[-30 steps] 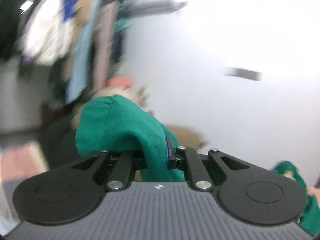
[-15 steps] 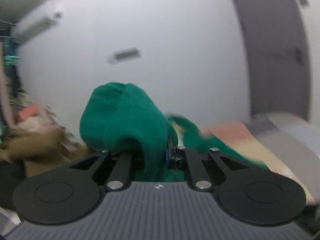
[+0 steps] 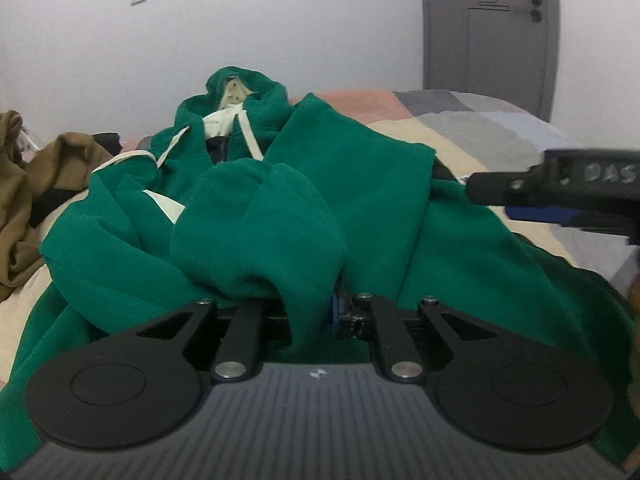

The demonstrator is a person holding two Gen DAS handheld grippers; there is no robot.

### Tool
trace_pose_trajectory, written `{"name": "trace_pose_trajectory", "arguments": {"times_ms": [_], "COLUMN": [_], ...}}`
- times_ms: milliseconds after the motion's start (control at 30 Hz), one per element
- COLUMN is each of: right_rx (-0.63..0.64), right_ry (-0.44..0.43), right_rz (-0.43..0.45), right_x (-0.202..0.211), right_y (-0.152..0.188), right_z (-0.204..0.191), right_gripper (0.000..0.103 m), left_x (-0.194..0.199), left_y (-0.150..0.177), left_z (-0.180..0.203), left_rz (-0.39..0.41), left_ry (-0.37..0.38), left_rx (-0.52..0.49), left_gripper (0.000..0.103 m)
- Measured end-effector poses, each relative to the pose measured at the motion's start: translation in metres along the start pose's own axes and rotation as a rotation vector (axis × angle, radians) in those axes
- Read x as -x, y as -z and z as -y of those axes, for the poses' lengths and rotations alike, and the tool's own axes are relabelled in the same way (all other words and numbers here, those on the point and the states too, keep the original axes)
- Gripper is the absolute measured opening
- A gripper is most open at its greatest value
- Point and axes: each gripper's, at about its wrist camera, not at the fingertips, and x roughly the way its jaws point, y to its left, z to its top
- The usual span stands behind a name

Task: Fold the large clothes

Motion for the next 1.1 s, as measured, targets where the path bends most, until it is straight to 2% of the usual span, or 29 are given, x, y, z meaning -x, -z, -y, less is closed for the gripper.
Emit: {"name": "trace_pose_trajectory", "arguments": {"times_ms": [67, 133, 267, 367, 433, 467, 600, 733, 800, 867, 900, 967, 1033, 1100], "right_rx": [0.019, 0.023, 0.013, 0.012, -0.006, -0.010, -0.014, 0.084, 0.174, 0.243, 0.264, 0.291, 0.344, 0.422], "right_ry": [-0.006, -0.011, -0.052, -0.079, -0.117, -0.129, -0.207, -0.246, -0.222, -0.200, -0.189, -0.165, -0.190, -0.178], "right_rz": [-0.006, -0.012, -0.023, -0.034, -0.027, -0.027, -0.030, -0.091, -0.139, -0.168, -0.199, -0.280, -0.357, -0.403], "right_x": [-0.003, -0.004, -0.004, -0.003, -0.002, -0.003, -0.011, -0.025, -0.033, -0.037, -0.039, -0.042, -0.043, -0.042], "right_y": [0.000, 0.001, 0.000, 0.000, 0.000, 0.000, -0.002, 0.004, 0.011, 0.018, 0.021, 0.027, 0.035, 0.043], "right_z": [-0.002, -0.004, -0.009, -0.019, -0.025, -0.029, -0.045, -0.064, -0.074, -0.078, -0.080, -0.083, -0.087, -0.095], "right_gripper": [0.055, 0.055, 0.055, 0.057, 0.076, 0.079, 0.081, 0.081, 0.079, 0.066, 0.053, 0.041, 0.039, 0.039], "left_x": [0.009, 0.021, 0.055, 0.084, 0.090, 0.092, 0.085, 0.074, 0.063, 0.051, 0.047, 0.037, 0.031, 0.024], "left_y": [0.012, 0.017, 0.036, 0.052, 0.060, 0.065, 0.077, 0.083, 0.085, 0.084, 0.084, 0.084, 0.084, 0.083], "left_z": [-0.008, -0.019, -0.032, -0.054, -0.078, -0.090, -0.129, -0.157, -0.167, -0.175, -0.178, -0.183, -0.187, -0.190], "left_rz": [-0.043, -0.053, -0.074, -0.040, -0.010, 0.008, 0.047, 0.072, 0.081, 0.080, 0.080, 0.077, 0.077, 0.071], "left_ry": [0.080, 0.144, 0.249, 0.286, 0.289, 0.283, 0.247, 0.246, 0.250, 0.254, 0.261, 0.274, 0.274, 0.279], "left_rx": [0.003, 0.022, 0.056, 0.162, 0.270, 0.325, 0.468, 0.572, 0.598, 0.629, 0.643, 0.664, 0.683, 0.698], "left_gripper": [0.059, 0.069, 0.071, 0.072, 0.072, 0.072, 0.072, 0.072, 0.072, 0.072, 0.072, 0.072, 0.072, 0.072]}}
